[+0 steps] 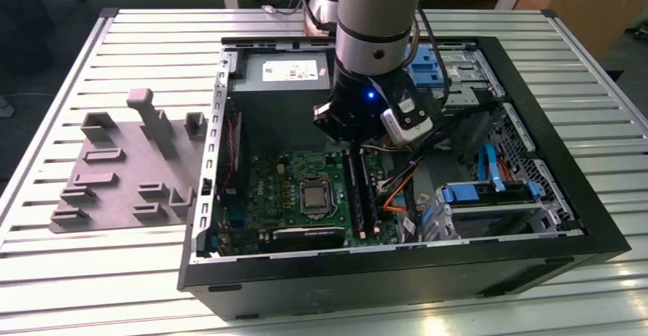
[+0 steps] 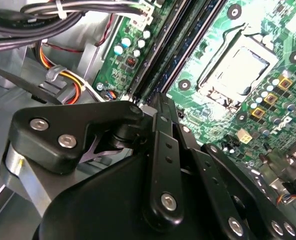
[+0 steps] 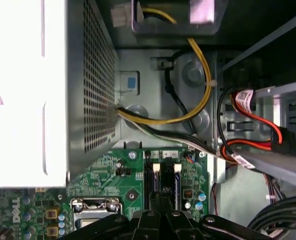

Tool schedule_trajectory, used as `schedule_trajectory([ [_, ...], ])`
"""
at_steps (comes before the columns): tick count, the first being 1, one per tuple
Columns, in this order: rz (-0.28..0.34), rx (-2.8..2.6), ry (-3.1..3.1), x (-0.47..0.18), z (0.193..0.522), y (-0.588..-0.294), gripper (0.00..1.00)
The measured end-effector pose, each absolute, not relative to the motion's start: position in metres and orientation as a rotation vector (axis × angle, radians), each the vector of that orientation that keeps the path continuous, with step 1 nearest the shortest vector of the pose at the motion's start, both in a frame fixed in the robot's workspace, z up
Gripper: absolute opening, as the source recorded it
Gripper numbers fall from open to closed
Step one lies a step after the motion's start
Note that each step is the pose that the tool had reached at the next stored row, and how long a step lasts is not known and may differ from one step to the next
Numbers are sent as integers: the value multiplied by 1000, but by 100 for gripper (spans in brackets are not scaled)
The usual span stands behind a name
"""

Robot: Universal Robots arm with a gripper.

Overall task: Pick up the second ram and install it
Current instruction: 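Press down the second ram until it locks into place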

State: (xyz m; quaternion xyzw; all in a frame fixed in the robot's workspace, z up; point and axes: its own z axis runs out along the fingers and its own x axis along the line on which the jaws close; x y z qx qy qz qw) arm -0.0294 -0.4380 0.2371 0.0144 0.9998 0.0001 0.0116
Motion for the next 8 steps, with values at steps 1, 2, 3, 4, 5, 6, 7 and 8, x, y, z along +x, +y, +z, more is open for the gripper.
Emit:
schedule_trajectory([
  [1, 0, 45, 3118, -29, 237, -439, 11],
  [2, 0, 45, 3118, -29, 237, -440, 11],
  [3, 0, 45, 3118, -29, 237, -442, 11],
  [4, 0, 45, 3118, -29, 237, -443, 11],
  [5, 0, 45, 3118, -29, 237, -444, 11],
  [6, 0, 45, 3118, -29, 237, -445, 11],
  [7, 0, 45, 3118, -29, 237, -446, 11],
  [8, 0, 45, 3118, -29, 237, -448, 11],
])
